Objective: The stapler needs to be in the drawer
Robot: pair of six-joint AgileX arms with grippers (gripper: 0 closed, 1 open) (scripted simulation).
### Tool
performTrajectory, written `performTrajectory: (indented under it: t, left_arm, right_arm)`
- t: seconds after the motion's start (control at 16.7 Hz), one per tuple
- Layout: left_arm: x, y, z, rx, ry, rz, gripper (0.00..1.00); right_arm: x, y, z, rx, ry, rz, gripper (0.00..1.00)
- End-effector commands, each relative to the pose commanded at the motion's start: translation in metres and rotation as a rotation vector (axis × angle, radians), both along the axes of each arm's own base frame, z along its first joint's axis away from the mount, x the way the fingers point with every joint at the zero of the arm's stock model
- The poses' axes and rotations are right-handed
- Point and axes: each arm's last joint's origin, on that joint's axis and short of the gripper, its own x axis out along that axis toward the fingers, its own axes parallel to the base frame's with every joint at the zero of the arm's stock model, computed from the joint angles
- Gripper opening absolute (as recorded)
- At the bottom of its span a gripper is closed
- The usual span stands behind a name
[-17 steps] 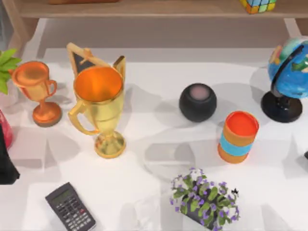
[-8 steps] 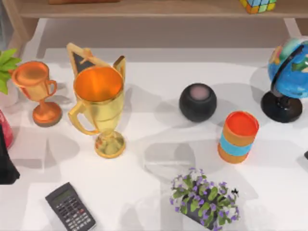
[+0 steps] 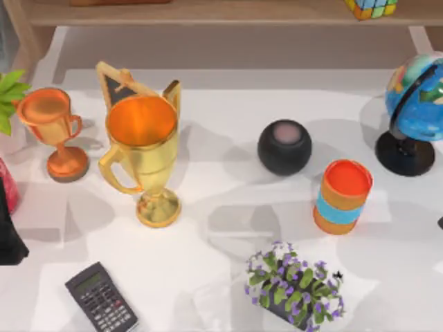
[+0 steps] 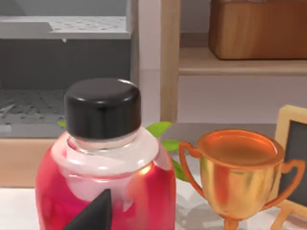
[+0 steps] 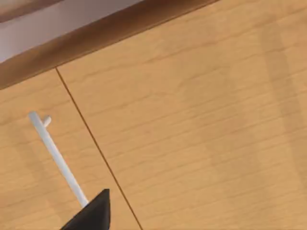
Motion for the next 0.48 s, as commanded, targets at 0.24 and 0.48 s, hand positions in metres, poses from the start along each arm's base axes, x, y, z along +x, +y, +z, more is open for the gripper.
performTrajectory:
  t: [0.24, 0.48]
  left_arm:
    - [0.0, 0.0, 0.0, 0.0, 0.0, 0.0, 1.0]
    - [0.0, 0.0, 0.0, 0.0, 0.0, 0.0, 1.0]
  right_arm:
    - [0.037, -0.038, -0.056, -0.208, -0.007, 0.009, 1.0]
    - [0.053, -0.062, -0.091, -0.357, -0.042, 0.008, 1.0]
